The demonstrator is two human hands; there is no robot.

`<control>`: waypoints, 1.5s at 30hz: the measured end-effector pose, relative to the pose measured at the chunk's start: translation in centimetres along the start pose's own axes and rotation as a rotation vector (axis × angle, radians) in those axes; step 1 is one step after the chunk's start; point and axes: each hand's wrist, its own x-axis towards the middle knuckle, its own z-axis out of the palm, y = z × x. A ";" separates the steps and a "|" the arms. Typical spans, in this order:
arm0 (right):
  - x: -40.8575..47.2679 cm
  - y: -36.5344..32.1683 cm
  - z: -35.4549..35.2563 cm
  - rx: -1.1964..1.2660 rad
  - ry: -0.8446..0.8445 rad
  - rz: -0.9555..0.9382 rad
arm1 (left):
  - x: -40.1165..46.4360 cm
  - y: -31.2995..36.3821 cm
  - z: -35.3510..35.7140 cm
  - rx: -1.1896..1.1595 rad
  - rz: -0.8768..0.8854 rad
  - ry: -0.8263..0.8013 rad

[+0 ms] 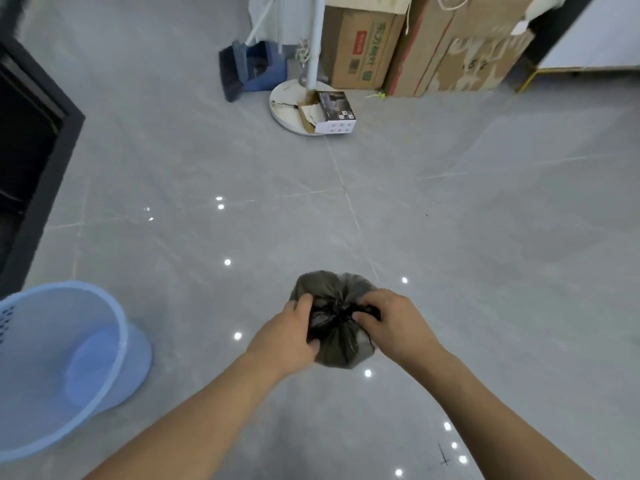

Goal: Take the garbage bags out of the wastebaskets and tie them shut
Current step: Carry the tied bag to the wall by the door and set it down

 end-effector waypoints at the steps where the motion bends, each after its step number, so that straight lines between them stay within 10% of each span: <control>1: -1.2 -1.0 -3.0 0.006 0.006 0.032 | -0.6 2.5 -1.8 0.023 0.007 0.050; 18: -30.9 -5.2 -56.3 0.162 0.189 0.693 | -18.3 58.4 -32.5 0.544 0.382 -0.080; 38: -31.7 20.4 -84.1 0.845 0.927 0.894 | -0.7 99.9 -28.8 0.326 0.697 -0.320; 45: -28.4 31.6 -96.4 0.978 1.137 0.884 | 9.6 116.8 -28.7 -0.075 0.525 -0.403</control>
